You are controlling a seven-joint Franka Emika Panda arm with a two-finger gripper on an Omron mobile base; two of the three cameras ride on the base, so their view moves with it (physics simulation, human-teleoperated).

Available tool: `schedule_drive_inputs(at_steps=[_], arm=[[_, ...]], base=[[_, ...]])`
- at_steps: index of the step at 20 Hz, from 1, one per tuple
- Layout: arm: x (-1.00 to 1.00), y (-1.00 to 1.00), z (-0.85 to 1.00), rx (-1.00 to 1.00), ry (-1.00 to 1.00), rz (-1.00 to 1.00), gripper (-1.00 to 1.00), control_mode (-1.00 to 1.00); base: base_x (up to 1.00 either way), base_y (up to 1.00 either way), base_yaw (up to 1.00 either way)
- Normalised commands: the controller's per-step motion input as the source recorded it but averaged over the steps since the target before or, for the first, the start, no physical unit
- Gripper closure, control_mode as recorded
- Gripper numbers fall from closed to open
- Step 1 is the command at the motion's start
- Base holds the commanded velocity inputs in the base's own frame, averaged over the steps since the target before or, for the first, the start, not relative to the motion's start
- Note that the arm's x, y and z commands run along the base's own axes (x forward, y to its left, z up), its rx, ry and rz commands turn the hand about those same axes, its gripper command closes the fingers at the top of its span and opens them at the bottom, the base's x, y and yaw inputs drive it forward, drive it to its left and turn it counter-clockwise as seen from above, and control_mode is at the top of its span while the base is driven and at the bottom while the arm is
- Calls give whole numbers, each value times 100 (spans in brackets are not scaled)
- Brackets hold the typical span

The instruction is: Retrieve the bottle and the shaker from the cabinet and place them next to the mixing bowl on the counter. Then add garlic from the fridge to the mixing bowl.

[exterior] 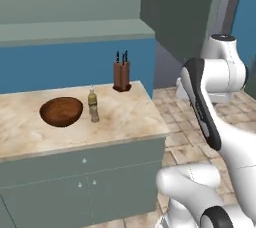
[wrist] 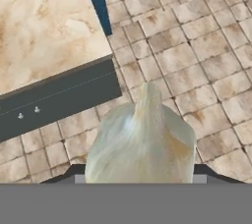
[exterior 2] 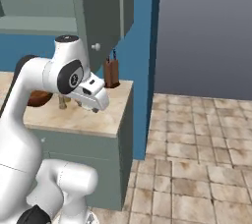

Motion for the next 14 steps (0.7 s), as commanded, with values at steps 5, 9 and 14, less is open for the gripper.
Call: schedule_drive_inputs(at_steps=[5,9,14], arm=[[0,0,0,0,0,0,100,100],[0,0,0,0,0,0,100,100],[0,0,0,0,0,0,100,100]], base=[[-15,81,6],[-1,78,3],[26,58,14]])
